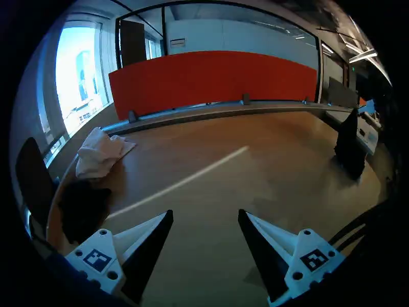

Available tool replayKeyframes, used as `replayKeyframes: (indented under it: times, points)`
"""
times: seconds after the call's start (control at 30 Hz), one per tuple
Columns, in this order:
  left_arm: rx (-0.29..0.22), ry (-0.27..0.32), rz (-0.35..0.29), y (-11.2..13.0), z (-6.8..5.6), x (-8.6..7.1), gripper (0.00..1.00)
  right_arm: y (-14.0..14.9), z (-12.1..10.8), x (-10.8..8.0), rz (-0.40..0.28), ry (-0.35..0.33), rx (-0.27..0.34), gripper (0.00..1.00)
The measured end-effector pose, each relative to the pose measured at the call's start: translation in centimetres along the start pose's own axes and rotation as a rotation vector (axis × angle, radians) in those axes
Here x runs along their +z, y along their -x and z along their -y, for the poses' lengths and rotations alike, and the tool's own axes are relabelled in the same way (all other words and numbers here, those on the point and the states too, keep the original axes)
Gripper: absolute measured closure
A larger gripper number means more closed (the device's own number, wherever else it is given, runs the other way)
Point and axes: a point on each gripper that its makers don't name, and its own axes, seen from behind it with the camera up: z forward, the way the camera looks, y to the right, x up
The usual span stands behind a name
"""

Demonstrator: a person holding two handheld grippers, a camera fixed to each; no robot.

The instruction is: Fold towel

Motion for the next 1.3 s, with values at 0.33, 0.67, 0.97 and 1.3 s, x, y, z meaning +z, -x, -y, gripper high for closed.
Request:
replayKeyframes:
  times: [0.33,0.67,0.97,1.3]
  points:
    - [0.010,0.010,-0.003,-0.1,-0.5,-0.3,0.06,5.5,-2.3,-1.6,0.070,0.044,0.028,0.93]
    - [0.015,0.009,-0.002,0.1,-0.4,-0.6,0.05,11.2,-4.0,-2.3,0.143,0.083,0.092,0.93]
    - [0.023,0.008,0.003,0.2,-0.4,-0.7,0.05,15.8,-4.6,-2.1,0.205,0.104,0.150,0.93]
    - [0.026,0.003,0.006,0.3,-0.2,-1.0,0.06,19.3,-4.5,-1.3,0.266,0.113,0.187,0.93]
